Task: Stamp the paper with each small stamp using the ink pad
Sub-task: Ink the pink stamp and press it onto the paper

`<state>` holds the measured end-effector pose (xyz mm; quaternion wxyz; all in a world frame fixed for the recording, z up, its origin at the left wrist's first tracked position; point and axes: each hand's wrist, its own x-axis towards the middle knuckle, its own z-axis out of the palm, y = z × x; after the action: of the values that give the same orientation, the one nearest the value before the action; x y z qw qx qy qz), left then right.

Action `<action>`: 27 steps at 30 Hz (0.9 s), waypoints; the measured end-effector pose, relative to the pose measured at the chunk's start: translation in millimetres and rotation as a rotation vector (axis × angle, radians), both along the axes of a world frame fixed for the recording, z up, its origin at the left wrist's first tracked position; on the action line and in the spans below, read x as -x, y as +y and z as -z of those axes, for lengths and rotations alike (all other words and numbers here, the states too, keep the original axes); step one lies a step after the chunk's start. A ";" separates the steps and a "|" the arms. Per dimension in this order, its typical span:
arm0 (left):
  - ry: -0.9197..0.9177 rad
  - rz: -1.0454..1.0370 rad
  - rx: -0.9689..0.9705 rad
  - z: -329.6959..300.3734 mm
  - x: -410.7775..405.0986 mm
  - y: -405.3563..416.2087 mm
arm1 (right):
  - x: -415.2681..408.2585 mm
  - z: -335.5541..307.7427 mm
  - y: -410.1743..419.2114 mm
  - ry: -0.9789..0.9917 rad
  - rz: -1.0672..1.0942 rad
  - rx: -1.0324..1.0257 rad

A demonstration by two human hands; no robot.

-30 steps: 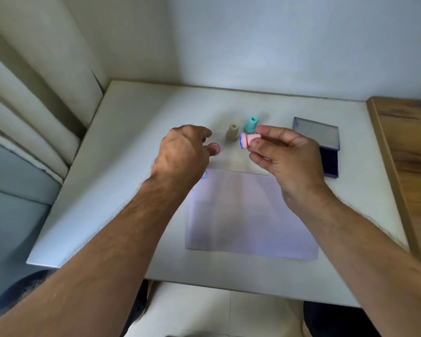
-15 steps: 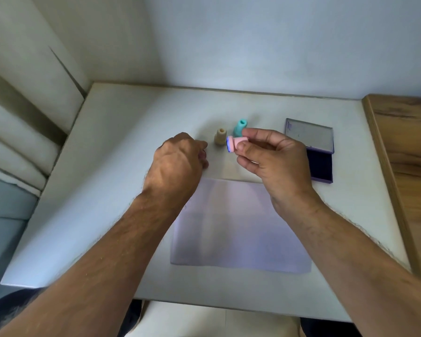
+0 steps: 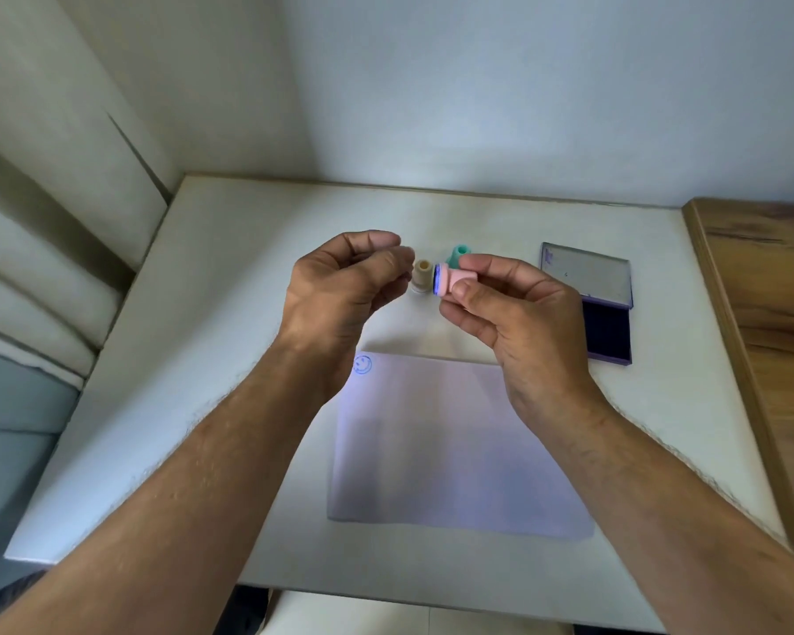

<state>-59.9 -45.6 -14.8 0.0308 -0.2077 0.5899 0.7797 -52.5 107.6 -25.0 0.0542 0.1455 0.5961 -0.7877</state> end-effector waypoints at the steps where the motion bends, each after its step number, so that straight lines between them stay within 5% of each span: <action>1: -0.007 -0.012 -0.066 -1.6 0.2 0.6 | -0.3 -0.3 -0.8 0.008 -0.007 0.003; 9: -0.006 -0.025 -0.293 -5.9 -2.1 2.6 | -2.3 -1.0 -5.2 0.062 -0.044 0.019; 27: -0.002 0.111 -0.270 -4.0 -5.8 3.3 | -6.8 -7.3 -5.9 0.229 -0.015 -0.145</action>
<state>-54.0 -42.3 -10.7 0.1021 -0.1695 0.4901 0.8489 -45.7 101.6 -17.8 -0.0191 0.0536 0.6547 -0.7537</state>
